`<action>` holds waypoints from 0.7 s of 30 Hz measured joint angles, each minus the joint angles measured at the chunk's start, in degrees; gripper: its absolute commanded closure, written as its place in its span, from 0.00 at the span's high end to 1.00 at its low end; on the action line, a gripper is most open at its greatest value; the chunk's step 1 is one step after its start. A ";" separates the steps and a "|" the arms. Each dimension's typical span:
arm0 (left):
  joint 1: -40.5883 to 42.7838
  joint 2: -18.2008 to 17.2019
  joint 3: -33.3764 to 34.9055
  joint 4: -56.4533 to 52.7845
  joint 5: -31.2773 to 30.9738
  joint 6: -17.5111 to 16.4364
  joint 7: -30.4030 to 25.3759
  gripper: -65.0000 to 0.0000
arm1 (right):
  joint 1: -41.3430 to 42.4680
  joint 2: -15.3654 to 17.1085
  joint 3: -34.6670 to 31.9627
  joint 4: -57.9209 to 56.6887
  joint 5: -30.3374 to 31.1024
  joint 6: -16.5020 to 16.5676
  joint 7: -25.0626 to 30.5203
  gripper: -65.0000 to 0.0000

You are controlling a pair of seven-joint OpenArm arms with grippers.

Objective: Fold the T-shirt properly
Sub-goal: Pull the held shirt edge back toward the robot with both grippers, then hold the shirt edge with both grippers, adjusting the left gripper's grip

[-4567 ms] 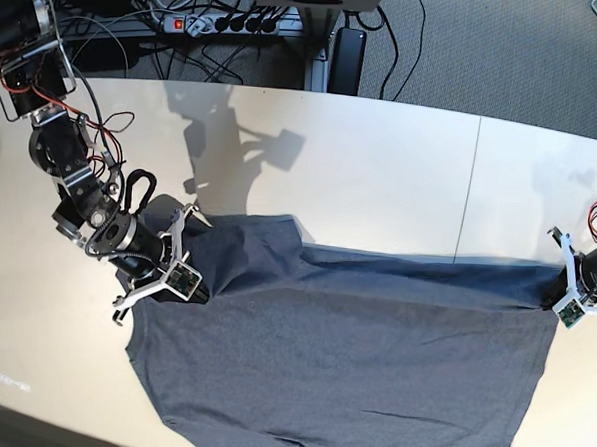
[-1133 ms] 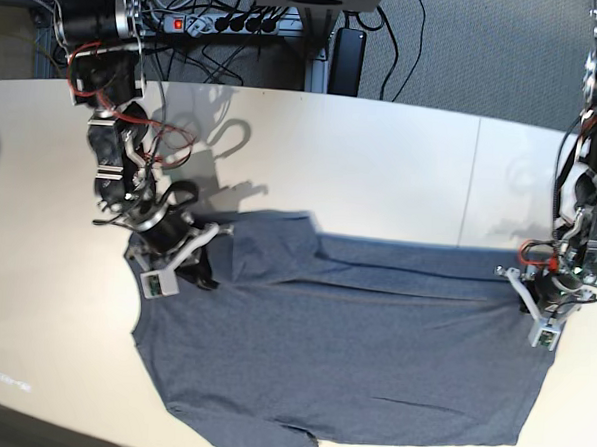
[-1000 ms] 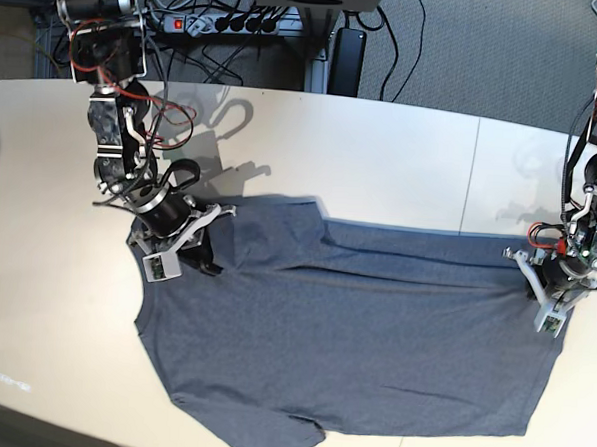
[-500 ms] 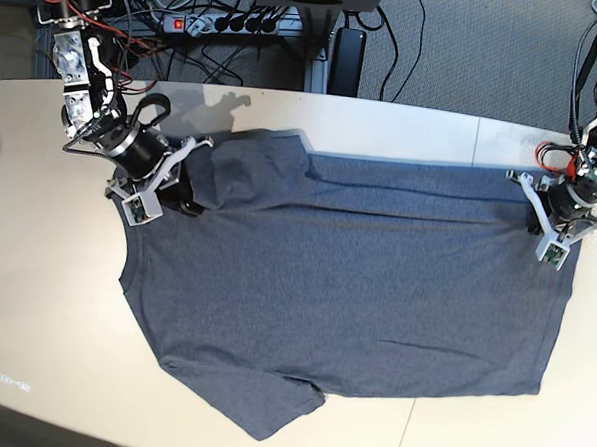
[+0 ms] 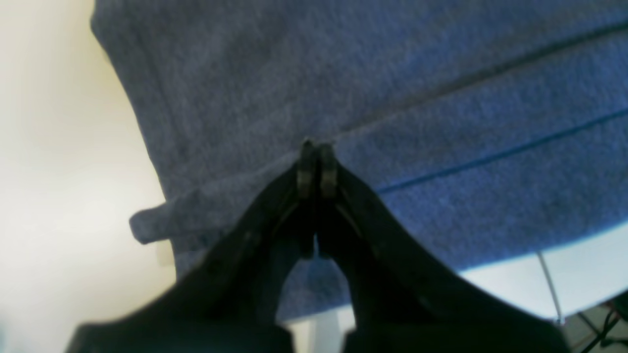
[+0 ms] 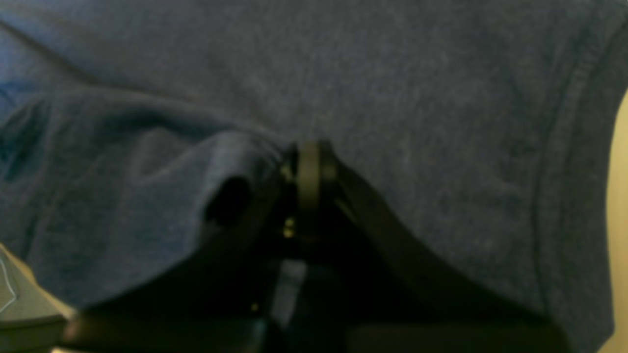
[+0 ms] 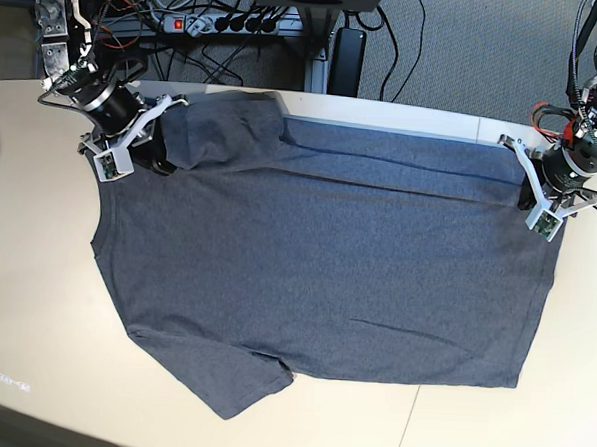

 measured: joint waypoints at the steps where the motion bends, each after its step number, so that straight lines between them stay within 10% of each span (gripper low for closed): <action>1: 0.13 0.00 0.00 0.07 0.00 0.00 -0.02 0.00 | -0.11 0.00 0.13 0.20 0.00 0.02 -0.13 0.00; 21: 0.00 3.76 -0.04 0.04 1.42 0.24 -1.14 0.00 | 0.04 0.00 0.13 0.31 -0.02 0.00 -0.39 0.00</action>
